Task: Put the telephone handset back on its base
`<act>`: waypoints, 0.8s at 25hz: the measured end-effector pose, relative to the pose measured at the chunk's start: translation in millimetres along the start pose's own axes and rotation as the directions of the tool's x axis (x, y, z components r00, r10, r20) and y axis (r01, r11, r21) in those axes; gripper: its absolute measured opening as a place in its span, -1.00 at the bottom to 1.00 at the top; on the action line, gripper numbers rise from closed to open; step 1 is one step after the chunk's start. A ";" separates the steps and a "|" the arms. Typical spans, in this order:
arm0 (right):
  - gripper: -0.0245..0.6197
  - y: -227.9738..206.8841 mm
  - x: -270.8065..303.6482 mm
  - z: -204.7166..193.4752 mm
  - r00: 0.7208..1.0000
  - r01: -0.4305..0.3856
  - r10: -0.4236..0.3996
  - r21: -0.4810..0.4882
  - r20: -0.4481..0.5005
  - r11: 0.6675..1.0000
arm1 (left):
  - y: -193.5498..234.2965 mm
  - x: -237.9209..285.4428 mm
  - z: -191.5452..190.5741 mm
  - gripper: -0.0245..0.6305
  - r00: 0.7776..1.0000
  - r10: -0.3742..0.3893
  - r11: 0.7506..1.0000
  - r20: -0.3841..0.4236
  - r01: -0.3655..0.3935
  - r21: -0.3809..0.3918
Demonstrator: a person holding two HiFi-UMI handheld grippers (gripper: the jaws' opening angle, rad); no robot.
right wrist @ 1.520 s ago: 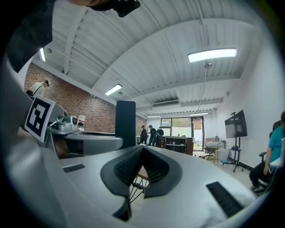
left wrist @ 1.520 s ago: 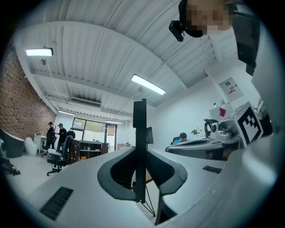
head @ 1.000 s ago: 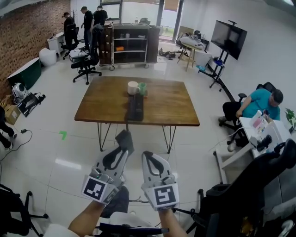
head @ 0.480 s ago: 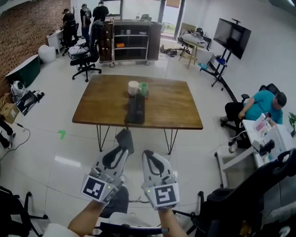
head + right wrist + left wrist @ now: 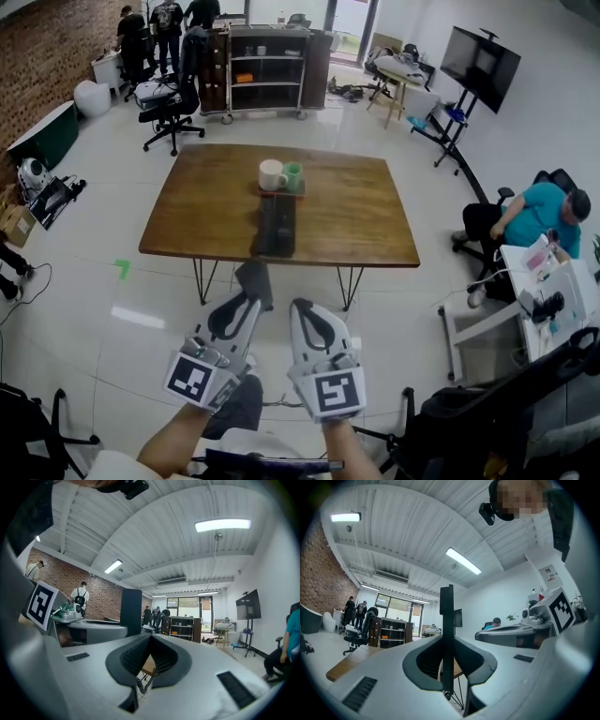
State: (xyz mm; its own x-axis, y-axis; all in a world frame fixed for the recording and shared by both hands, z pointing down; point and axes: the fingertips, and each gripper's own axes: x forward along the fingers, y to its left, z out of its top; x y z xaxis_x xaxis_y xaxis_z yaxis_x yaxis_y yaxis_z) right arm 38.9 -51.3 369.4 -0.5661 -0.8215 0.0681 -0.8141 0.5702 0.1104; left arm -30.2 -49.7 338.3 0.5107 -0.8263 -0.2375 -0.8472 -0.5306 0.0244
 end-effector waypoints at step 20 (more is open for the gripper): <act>-0.92 -49.5 108.6 -9.0 0.998 0.014 -0.013 0.022 -0.070 1.000 | 74.4 84.1 -40.2 -0.73 0.995 -0.039 0.995 -0.088 0.031 -0.096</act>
State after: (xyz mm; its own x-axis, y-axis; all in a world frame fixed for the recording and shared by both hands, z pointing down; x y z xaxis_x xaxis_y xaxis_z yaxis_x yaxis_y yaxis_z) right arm 18.8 -168.9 380.3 -0.5455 -0.8271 0.1355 -0.8246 0.5585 0.0896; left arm -44.4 -166.2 359.1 0.5543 -0.8183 -0.1520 -0.8133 -0.5714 0.1100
